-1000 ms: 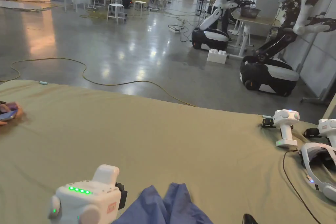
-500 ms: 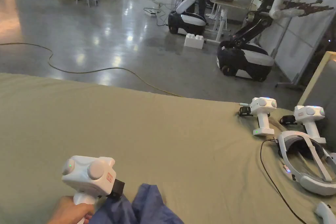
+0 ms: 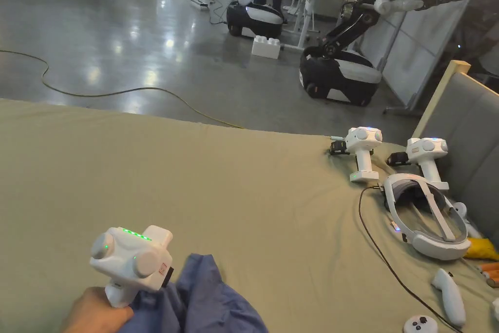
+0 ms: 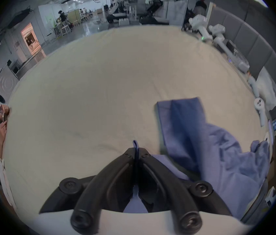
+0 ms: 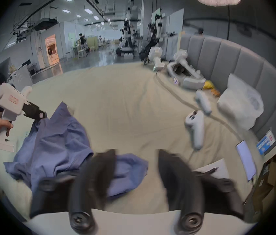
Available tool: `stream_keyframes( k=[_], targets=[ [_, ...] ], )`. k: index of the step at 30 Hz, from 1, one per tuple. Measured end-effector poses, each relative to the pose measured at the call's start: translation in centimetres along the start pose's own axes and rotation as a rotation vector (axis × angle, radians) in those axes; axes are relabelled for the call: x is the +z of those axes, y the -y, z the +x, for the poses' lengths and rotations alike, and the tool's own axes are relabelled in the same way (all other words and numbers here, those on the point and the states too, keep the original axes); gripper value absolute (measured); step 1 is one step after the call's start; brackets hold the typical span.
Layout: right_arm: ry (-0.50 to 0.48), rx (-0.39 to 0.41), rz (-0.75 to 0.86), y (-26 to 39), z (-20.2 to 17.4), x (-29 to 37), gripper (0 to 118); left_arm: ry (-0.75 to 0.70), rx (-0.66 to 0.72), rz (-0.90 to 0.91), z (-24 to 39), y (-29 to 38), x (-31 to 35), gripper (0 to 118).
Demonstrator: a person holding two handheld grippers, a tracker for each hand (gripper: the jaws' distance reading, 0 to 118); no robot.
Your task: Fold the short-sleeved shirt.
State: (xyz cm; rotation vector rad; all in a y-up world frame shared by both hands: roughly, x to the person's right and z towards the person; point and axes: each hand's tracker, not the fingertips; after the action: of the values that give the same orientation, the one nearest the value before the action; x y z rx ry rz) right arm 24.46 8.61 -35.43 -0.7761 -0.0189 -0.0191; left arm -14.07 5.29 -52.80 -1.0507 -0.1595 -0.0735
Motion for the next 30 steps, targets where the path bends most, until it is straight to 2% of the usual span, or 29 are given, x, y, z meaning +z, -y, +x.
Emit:
stream_keyframes(
  k=[1, 5, 7, 8, 9, 10, 12, 14, 18, 20, 24, 30],
  targets=[
    [-0.036, -0.022, -0.05, -0.2, 0.4, -1.0, 69, -0.005, 0.021, 0.041, -0.1, 0.4, 1.5, 4],
    [-0.052, -0.012, -0.203, 0.1, 0.7, -4.8, 69, 0.02, 0.055, 0.144, -1.4, 1.9, 6.8, 4],
    [-0.078, -0.035, -0.284, 0.8, 0.9, -6.6, 66, 0.016, 0.062, 0.19, -2.4, 2.6, 9.1, 4],
    [-0.087, -0.052, -0.313, 1.1, 0.9, -7.4, 58, 0.025, 0.068, 0.21, -2.7, 3.3, 10.3, 4],
    [-0.113, -0.076, -0.324, 1.5, 1.0, -7.8, 35, 0.019, 0.089, 0.229, -3.0, 3.9, 11.5, 4],
    [-0.153, -0.101, -0.324, 1.8, 1.0, -7.9, 18, 0.018, 0.096, 0.237, -3.5, 4.5, 12.4, 4],
    [-0.201, -0.129, -0.3, 2.2, 1.0, -7.7, 13, 0.019, 0.117, 0.265, -4.3, 5.8, 14.1, 4],
    [-0.17, -0.118, -0.285, 2.3, 0.8, -6.8, 11, 0.014, 0.133, 0.287, -5.1, 7.0, 15.4, 4],
    [-0.14, 0.002, -0.131, 1.2, 0.1, -2.9, 10, -0.038, 0.177, 0.371, -7.3, 9.0, 19.1, 4],
    [-0.132, 0.021, -0.056, 0.1, 0.1, -0.5, 10, -0.06, 0.193, 0.42, -8.8, 9.5, 21.5, 4],
    [-0.091, 0.112, 0.099, -3.2, -0.7, 4.5, 10, -0.129, 0.216, 0.512, -10.9, 10.6, 27.6, 4],
    [-0.039, 0.112, 0.259, -9.7, -0.1, 10.2, 10, -0.26, 0.259, 0.628, -15.8, 11.1, 36.6, 4]
  ],
)
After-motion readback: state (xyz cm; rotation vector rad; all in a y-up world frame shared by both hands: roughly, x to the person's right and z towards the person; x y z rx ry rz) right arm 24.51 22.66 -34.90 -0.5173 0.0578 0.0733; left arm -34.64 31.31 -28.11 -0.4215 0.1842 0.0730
